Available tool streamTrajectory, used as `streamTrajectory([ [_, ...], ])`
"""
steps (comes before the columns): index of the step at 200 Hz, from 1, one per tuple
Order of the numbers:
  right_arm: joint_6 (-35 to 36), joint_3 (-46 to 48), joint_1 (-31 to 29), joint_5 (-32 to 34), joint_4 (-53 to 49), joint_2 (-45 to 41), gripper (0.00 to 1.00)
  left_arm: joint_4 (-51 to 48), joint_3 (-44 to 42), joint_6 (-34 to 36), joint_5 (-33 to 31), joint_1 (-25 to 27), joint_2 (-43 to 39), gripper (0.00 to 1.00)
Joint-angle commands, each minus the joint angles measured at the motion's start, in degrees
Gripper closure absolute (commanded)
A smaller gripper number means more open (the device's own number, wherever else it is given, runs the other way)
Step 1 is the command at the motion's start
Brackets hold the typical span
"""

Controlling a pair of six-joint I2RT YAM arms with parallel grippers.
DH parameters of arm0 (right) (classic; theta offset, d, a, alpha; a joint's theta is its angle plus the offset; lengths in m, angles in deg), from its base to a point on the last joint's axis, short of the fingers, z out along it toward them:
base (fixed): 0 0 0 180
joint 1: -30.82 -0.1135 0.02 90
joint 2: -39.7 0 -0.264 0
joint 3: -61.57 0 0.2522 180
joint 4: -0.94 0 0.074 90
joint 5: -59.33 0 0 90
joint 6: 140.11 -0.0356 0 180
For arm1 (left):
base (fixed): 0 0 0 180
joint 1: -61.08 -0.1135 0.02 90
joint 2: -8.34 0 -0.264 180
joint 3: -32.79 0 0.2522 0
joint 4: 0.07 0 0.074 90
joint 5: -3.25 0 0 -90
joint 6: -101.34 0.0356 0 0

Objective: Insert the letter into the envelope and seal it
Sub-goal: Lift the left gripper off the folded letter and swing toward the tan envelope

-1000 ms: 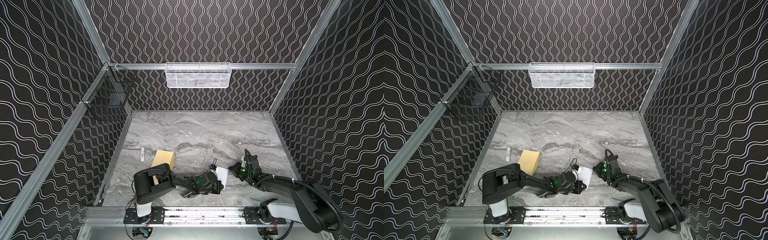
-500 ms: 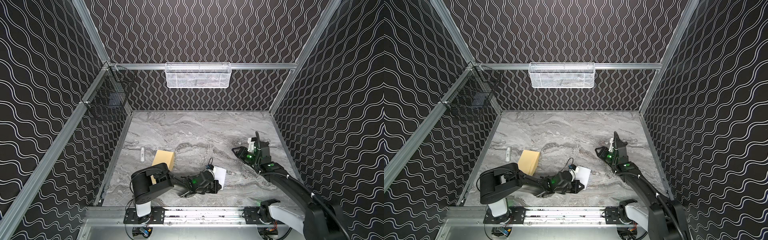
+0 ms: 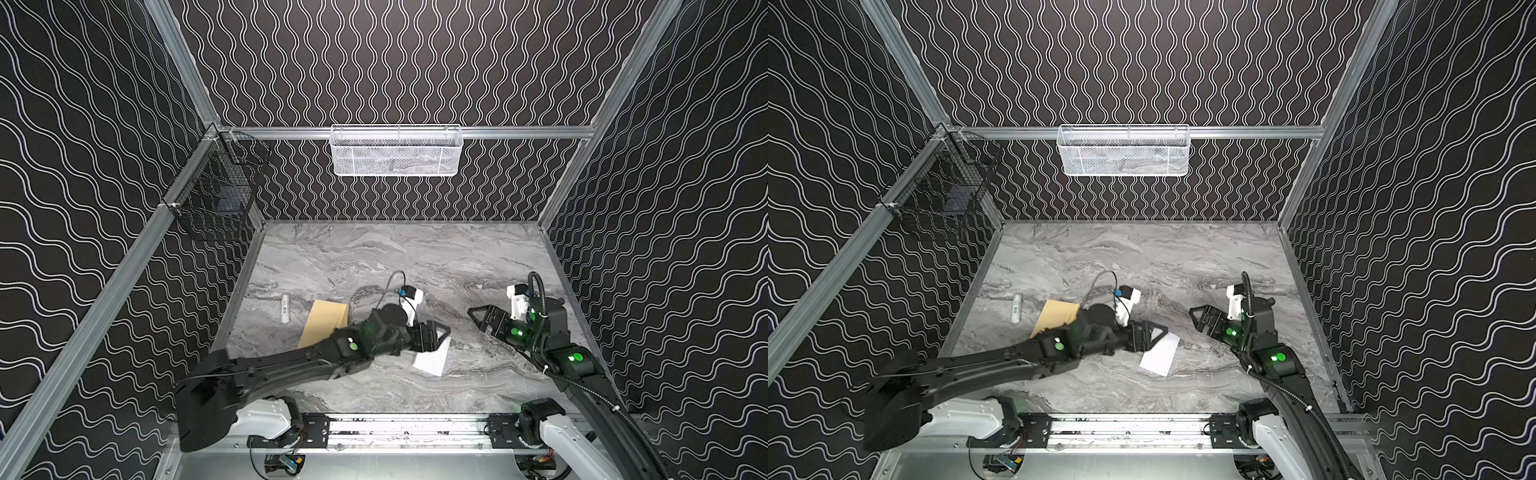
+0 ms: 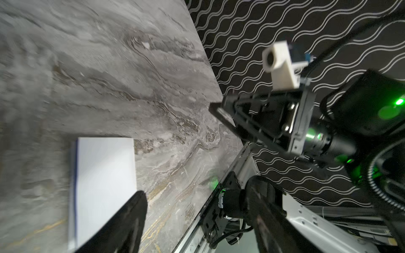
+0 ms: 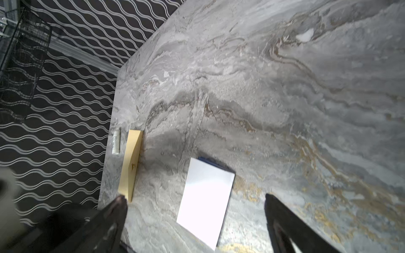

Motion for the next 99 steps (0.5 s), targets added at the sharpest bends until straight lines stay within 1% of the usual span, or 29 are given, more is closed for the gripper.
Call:
streamTrajectory([
  [1,1.1,0.4,-0.1,-4.1,-2.3,-1.2,0.02,-29.1,6.0,9.0,-6.4,-4.6,-2.3,0.18],
  [12,1.1,1.0,-0.1,-5.3,-2.3,-1.5,0.01,-38.5,9.5,13.1,-8.6,-7.4,-2.0,0.18],
  [18,0.9,1.4,-0.1,-5.8,-2.1,-1.7,0.01,-42.7,11.2,15.1,-11.0,-8.1,-1.5,0.17],
  [29,0.7,2.2,-0.1,-6.8,-1.2,-2.1,0.01,-50.2,13.8,17.8,-17.9,-8.4,0.0,0.17],
  [37,0.5,2.7,-0.1,-7.6,-0.4,-2.2,0.02,-55.9,15.6,17.8,-24.0,-8.5,1.8,0.16],
  [44,0.4,3.2,-0.1,-8.2,0.1,-2.1,0.01,-59.1,16.6,18.1,-27.7,-8.7,3.5,0.15],
  [50,0.3,3.3,-0.1,-8.5,0.3,-2.0,0.01,-60.3,16.6,18.7,-29.7,-8.9,4.9,0.15],
  [82,0.0,4.3,-0.2,-9.7,1.8,-1.7,0.01,-61.6,16.2,20.2,-34.6,-10.8,13.9,0.18],
  [99,0.3,4.3,-0.1,-10.4,1.6,-1.9,0.01,-61.0,16.3,20.4,-37.3,-12.0,18.1,0.23],
])
